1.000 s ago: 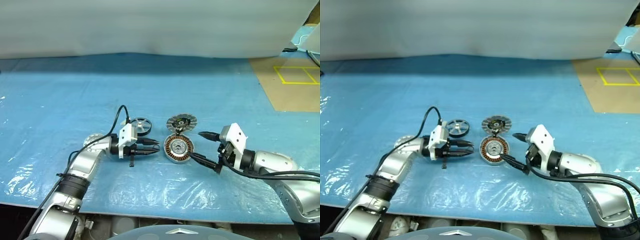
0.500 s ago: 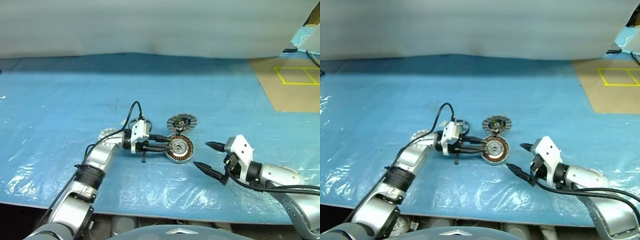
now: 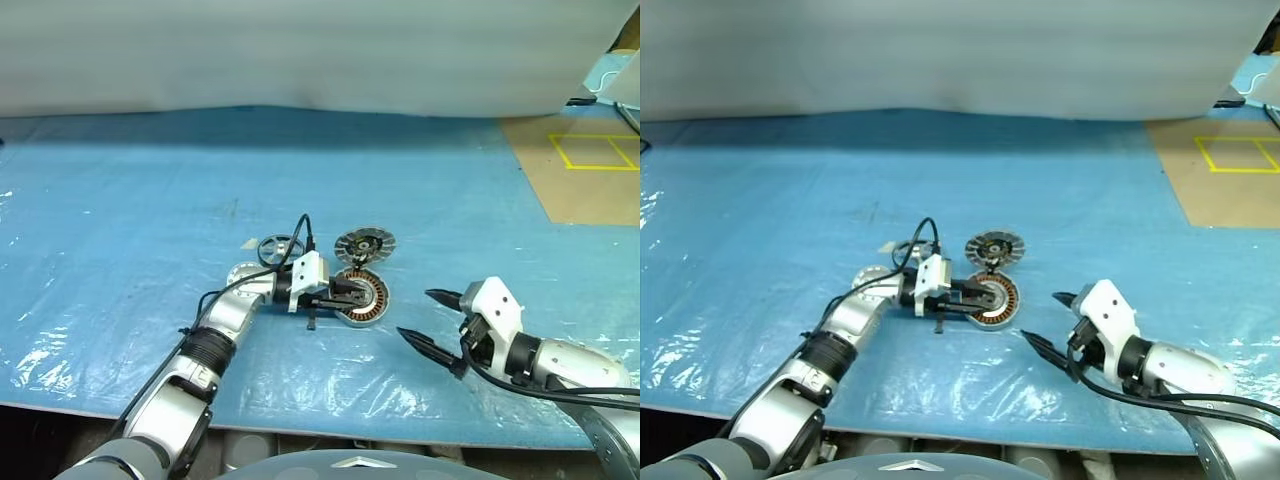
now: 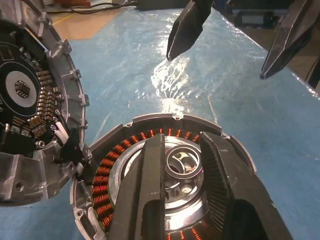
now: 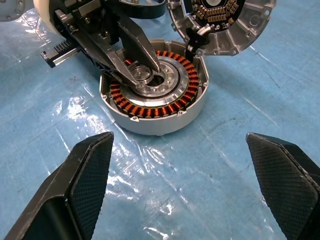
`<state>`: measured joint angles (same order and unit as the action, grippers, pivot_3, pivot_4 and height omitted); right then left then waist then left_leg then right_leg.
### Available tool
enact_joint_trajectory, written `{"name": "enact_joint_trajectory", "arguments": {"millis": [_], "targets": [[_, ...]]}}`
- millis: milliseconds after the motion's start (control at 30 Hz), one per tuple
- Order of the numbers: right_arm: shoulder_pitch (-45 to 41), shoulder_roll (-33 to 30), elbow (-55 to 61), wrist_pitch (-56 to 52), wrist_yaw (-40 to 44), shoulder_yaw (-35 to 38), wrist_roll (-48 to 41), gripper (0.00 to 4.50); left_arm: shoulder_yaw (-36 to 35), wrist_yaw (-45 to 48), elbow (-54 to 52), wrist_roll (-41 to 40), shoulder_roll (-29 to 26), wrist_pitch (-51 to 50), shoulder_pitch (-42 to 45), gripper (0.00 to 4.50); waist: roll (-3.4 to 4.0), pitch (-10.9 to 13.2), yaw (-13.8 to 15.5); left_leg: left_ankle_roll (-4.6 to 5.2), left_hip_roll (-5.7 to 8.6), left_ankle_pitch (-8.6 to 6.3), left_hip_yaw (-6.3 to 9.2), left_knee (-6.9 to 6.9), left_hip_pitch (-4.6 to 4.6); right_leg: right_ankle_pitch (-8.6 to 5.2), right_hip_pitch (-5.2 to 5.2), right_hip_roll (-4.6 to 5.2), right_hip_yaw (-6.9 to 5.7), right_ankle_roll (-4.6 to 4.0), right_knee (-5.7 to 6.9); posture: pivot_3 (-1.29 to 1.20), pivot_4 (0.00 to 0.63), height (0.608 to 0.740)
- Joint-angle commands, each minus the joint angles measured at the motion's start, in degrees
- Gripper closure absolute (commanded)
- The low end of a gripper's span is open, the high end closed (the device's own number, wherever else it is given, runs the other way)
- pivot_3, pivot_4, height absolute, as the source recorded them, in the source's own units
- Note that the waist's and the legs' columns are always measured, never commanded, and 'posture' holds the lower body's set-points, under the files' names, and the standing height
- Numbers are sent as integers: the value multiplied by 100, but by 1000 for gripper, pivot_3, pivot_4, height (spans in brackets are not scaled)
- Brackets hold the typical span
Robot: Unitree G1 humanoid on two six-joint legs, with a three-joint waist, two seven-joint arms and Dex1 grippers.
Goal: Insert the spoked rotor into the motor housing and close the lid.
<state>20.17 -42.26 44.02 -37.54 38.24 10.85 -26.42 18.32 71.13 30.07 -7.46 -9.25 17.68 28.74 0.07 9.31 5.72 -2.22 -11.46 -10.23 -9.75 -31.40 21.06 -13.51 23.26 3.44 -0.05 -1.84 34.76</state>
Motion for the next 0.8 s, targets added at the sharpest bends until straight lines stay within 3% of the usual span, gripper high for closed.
{"name": "enact_joint_trajectory", "arguments": {"millis": [33,400,800], "targets": [[73,-35,440,-150,-90,241,-170,57,114,-107,132,238,17,438,134,3840,0,0,-2,0,0,0,1,0,0,1,0,0,0,1,0,0,150,740],[122,-41,784,-604,-311,337,-329,57,118,-389,346,494,-32,1087,266,3840,0,0,1,0,4,0,11,-7,-3,1,-6,1,-1,5,1,0,150,740],[5,-71,824,-779,-446,236,-337,57,144,47,-1,152,-279,863,101,3840,1,0,4,-3,6,1,35,-6,-1,3,-6,2,-1,7,2,0,150,740]]}}
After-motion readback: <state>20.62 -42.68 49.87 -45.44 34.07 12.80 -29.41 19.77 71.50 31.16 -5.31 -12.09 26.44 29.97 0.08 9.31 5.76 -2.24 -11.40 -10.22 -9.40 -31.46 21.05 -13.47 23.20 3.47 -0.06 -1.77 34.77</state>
